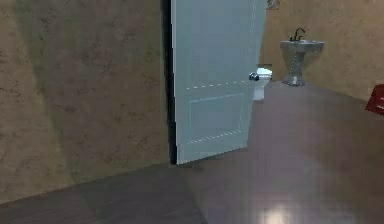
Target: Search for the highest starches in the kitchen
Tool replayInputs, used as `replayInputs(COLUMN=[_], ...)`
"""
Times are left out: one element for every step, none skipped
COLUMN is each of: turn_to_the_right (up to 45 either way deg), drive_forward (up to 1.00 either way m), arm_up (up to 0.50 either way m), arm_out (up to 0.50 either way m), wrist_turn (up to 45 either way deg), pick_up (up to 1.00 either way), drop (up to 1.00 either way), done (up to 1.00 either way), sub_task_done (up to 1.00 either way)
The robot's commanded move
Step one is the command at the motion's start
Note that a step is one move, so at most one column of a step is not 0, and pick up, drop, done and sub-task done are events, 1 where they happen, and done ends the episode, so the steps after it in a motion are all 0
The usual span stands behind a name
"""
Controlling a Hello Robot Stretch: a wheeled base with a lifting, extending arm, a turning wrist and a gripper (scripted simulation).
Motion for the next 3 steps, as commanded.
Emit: replayInputs(turn_to_the_right=[33.0, 0.0, 0.0], drive_forward=[0.00, 1.00, 0.95], arm_up=[0.00, 0.00, 0.00], arm_out=[0.00, 0.00, 0.00], wrist_turn=[0.0, 0.0, 0.0], pick_up=[0.00, 0.00, 0.00], drop=[0.00, 0.00, 0.00], done=[0.00, 0.00, 0.00], sub_task_done=[0.00, 0.00, 0.00])
